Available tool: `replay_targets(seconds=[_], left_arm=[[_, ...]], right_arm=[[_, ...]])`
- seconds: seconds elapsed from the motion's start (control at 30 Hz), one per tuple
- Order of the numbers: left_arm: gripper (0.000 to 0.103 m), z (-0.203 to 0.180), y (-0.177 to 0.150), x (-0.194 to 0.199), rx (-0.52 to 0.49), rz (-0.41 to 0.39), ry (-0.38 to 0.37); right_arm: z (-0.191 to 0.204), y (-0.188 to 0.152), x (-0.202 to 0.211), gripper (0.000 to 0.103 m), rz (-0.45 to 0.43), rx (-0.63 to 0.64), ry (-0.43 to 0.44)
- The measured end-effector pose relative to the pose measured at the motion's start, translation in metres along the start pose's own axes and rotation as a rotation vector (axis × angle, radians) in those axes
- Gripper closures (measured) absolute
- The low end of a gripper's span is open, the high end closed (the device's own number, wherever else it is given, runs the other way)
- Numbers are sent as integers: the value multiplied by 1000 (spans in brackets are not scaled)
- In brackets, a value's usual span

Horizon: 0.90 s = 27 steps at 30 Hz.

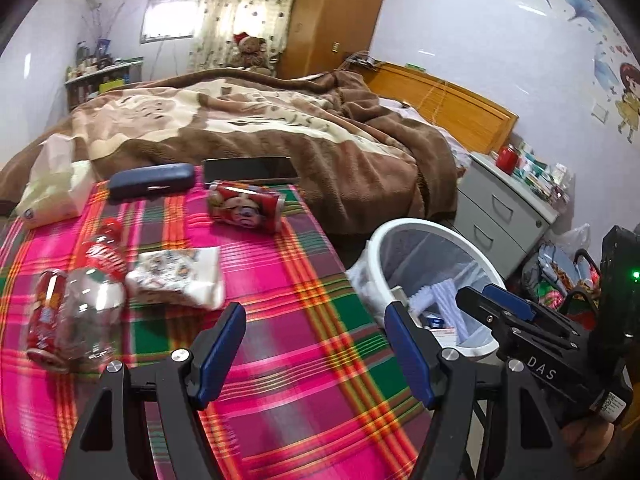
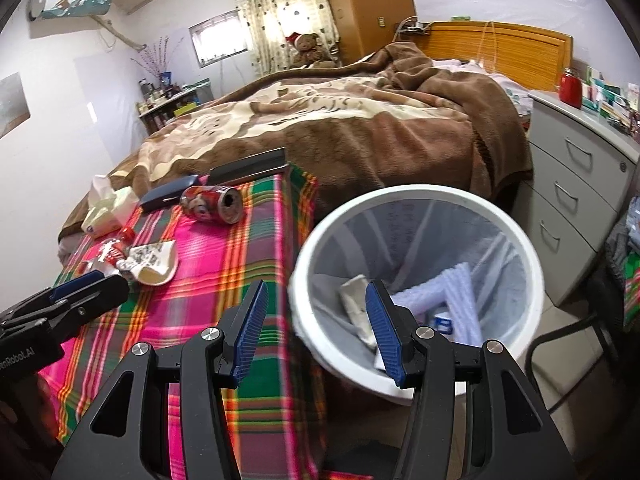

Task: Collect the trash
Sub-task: 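Move both open tools back over the bed toward the bottle and can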

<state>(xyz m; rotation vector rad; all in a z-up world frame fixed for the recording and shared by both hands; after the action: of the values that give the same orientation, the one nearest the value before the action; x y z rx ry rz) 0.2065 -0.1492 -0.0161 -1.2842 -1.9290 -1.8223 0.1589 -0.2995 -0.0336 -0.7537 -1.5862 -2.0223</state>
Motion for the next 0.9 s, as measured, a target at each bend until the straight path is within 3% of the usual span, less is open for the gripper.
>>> replay_targets(seconds=[0.17, 0.27, 0.53, 0.9], left_arm=[[32, 35, -3, 19, 47, -32, 57], [32, 58, -5, 30, 58, -56, 142], [32, 123, -16, 49, 181, -65, 199], [32, 193, -26, 65, 266, -61, 296]], right_arm=[[20, -1, -3, 50, 3, 24, 27], [32, -1, -6, 50, 7, 41, 47], [69, -2, -19, 50, 28, 88, 104], [119, -1, -31, 50, 56, 163, 175]])
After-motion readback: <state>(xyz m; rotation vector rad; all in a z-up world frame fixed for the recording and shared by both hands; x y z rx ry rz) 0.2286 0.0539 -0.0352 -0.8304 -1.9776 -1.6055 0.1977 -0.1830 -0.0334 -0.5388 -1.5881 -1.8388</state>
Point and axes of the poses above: each gripper's, at about its wrist camera, not at the fingertips, and x roughly against the way its jaws point, z to its left, y to its top, the point moved 6 cm from there along -x, roughly the way its jaws point, and after that the axes turned 1 degree about -y, right-handed, at the moved point
